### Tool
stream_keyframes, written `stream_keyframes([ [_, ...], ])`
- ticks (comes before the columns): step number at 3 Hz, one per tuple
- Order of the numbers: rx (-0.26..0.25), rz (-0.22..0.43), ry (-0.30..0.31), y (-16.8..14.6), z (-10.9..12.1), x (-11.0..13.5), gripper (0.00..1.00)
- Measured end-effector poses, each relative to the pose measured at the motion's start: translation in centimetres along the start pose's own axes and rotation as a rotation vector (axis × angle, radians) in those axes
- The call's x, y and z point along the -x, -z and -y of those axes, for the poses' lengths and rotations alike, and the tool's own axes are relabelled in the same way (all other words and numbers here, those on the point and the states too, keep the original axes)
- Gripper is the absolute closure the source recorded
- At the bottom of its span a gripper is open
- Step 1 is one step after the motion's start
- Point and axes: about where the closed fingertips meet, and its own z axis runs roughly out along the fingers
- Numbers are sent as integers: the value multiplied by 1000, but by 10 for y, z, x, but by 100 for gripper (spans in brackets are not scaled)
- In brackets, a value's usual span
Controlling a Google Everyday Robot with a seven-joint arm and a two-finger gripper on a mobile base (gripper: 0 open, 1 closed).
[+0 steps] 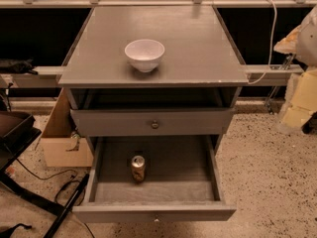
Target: Pick orange can from middle drawer and place on counter
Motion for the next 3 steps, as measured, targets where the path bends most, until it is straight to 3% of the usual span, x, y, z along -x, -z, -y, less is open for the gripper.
stream_keyframes([
  [2,-38,9,-12,7,3,-4,0],
  [3,-14,91,-29,-21,-17,-2,0],
])
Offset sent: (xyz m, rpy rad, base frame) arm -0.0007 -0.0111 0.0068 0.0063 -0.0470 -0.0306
